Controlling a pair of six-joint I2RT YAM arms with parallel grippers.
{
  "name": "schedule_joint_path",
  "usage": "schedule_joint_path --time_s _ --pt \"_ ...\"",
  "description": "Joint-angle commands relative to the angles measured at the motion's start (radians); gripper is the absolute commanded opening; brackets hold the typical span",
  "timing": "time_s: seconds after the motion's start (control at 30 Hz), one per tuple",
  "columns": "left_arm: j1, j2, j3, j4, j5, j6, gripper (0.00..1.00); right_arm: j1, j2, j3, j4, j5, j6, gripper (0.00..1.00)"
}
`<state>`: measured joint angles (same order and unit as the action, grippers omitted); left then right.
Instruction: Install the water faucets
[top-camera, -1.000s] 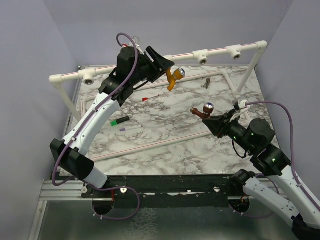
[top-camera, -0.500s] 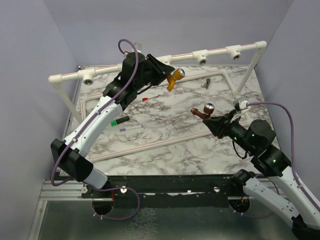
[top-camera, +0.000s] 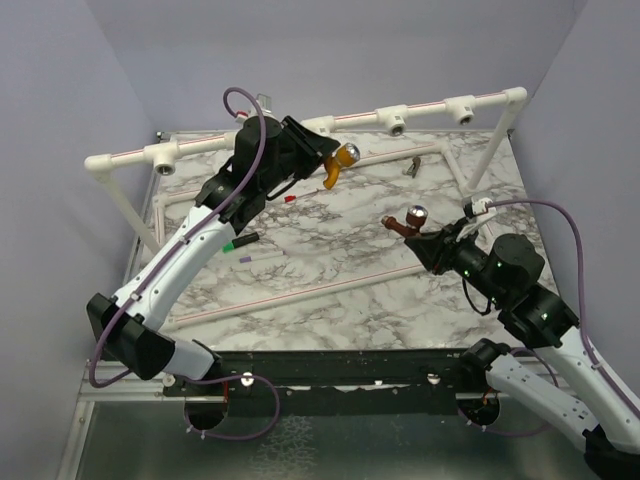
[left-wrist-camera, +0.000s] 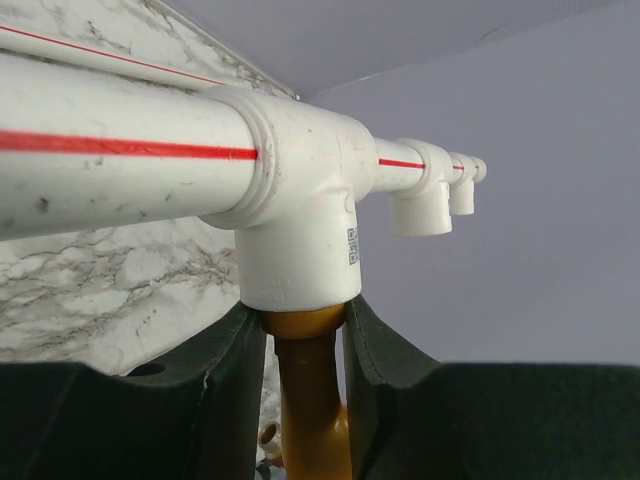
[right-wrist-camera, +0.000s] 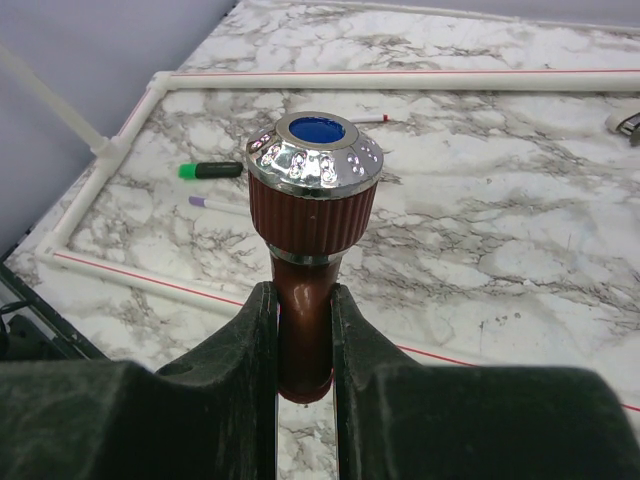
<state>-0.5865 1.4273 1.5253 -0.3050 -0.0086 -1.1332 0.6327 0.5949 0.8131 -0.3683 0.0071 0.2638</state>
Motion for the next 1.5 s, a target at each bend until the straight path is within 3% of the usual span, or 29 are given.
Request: schedule_joint_path --time_s 0.0,0.3,0.73,0.8,0.9,1.03,1.2,1.47 --pt "0.016 -0.115 -0.031 -0.052 -0.138 0.052 0.00 -0.004 0.006 0.051 -0.034 0.082 -0.020 0.00" --pt "0.063 -0.235 -0.108 -0.088 -0.228 0.092 0.00 -0.004 0.027 0.067 -0.056 0.168 -0.024 0.01" --pt "0.175 -0.273 -0.159 -0.084 -0.150 0.139 0.01 -0.004 0.199 0.135 -0.033 0.364 -0.095 0.01" --pt "0.184 -0.272 -0.159 -0.078 -0.136 0.155 0.14 -0.004 0.236 0.153 -0.021 0.378 -0.103 0.01" --pt "0.195 -0.276 -0.157 -0.065 -0.123 0.187 0.44 -0.004 0.267 0.181 -0.014 0.381 -0.113 0.01" --pt "0.204 -0.282 -0.130 -0.060 -0.102 0.257 0.64 -0.004 0.277 0.193 -0.007 0.382 -0.122 0.00" --pt "0.206 -0.274 -0.058 -0.070 -0.035 0.369 0.73 -0.004 0.286 0.205 -0.015 0.385 -0.121 0.01" --pt "0.206 -0.226 0.094 -0.092 0.134 0.488 0.73 -0.004 0.264 0.254 -0.051 0.379 -0.118 0.00"
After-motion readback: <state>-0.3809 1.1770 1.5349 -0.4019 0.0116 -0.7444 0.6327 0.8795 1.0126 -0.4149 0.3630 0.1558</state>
